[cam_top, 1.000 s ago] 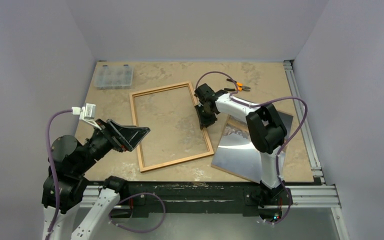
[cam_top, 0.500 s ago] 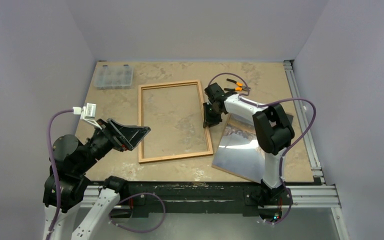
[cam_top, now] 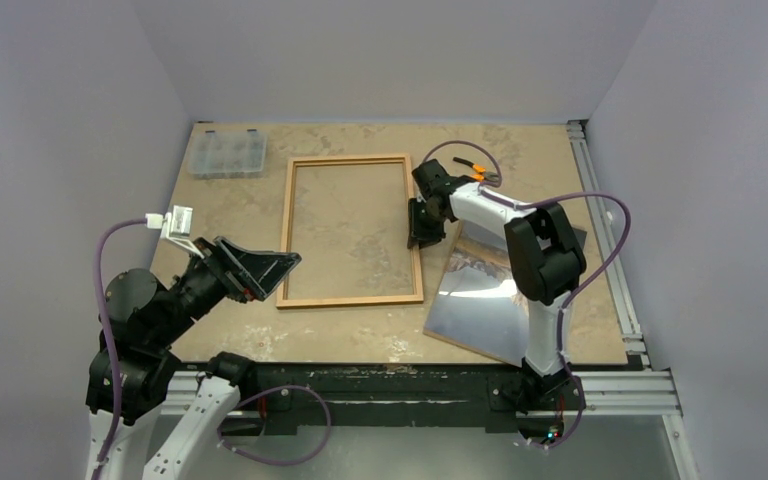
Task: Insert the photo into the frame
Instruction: Adjust the photo frame at the center of the board.
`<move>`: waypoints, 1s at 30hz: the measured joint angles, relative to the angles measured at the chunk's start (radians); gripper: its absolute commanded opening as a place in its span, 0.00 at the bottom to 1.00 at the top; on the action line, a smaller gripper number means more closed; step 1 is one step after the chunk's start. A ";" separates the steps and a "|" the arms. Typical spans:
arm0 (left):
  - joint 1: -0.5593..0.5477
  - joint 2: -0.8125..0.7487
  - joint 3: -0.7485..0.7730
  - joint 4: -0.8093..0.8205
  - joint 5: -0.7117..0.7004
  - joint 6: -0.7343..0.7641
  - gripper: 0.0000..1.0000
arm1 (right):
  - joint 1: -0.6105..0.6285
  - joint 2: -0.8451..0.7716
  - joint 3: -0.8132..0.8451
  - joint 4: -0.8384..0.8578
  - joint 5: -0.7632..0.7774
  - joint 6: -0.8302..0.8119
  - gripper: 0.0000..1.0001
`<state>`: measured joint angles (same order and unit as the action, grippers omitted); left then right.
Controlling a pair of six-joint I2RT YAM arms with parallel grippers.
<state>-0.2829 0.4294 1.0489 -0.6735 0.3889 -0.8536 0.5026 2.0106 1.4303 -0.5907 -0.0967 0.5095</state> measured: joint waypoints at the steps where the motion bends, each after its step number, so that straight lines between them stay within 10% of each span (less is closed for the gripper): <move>1: 0.000 0.000 0.000 0.000 0.000 0.000 1.00 | 0.000 0.001 0.002 0.001 -0.001 -0.002 0.46; 9: 0.000 0.003 -0.029 0.016 0.000 -0.003 1.00 | 0.001 -0.004 0.005 0.022 -0.026 -0.022 0.63; 30: 0.000 0.005 -0.071 0.040 0.000 -0.030 1.00 | 0.000 0.164 0.273 -0.064 -0.023 -0.143 0.61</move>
<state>-0.2829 0.4347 0.9779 -0.6331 0.3893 -0.8837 0.5026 2.1746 1.7031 -0.6552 -0.1196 0.3660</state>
